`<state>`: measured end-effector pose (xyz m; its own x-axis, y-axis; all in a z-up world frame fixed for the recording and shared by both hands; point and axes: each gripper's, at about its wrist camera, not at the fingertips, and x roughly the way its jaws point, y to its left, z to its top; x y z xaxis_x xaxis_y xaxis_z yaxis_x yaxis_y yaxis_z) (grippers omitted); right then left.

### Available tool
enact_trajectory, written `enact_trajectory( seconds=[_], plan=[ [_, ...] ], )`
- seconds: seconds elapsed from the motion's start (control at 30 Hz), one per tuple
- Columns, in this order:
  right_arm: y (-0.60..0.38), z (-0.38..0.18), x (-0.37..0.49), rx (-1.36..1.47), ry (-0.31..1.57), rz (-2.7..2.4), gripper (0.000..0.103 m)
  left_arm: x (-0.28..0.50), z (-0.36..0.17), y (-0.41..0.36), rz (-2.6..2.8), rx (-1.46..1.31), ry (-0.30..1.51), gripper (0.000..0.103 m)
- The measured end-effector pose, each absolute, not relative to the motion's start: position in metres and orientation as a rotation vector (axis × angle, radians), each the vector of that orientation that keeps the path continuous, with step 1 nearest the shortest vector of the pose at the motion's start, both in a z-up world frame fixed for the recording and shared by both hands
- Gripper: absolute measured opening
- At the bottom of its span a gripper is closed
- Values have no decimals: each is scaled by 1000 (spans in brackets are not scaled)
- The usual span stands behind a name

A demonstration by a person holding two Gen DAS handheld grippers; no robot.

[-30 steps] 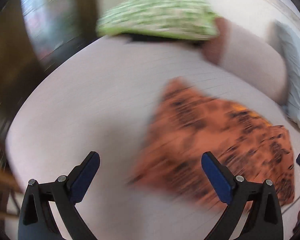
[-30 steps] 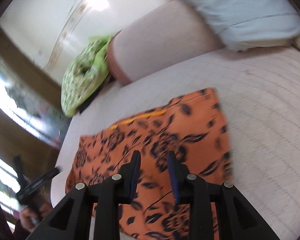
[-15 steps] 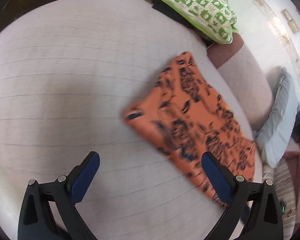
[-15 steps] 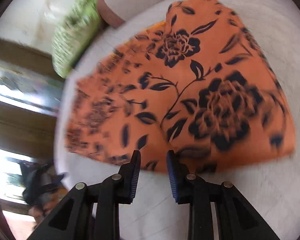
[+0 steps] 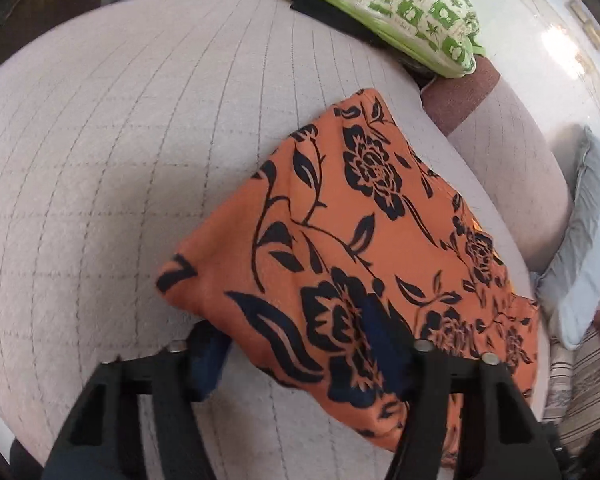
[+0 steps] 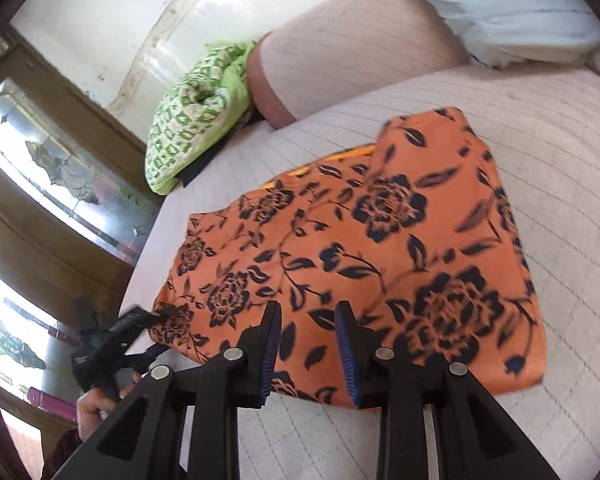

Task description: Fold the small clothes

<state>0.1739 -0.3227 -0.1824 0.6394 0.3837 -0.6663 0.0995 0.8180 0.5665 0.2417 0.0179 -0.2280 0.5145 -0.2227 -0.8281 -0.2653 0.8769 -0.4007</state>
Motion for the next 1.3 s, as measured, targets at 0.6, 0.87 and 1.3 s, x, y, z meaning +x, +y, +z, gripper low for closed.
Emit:
enact_trajectory(
  seconds=[0.6,0.87,1.3],
  plan=[
    [-320,-190,188,547,890,142,31,242,-228,9,-22,-465,909,85],
    [-315,-201,195,537,925,134,31,252,-231,6,-5,-426,911,31],
    [-310,-199,194,519,910,141,30,261,-230,0,-90,-358,970,60]
  ],
)
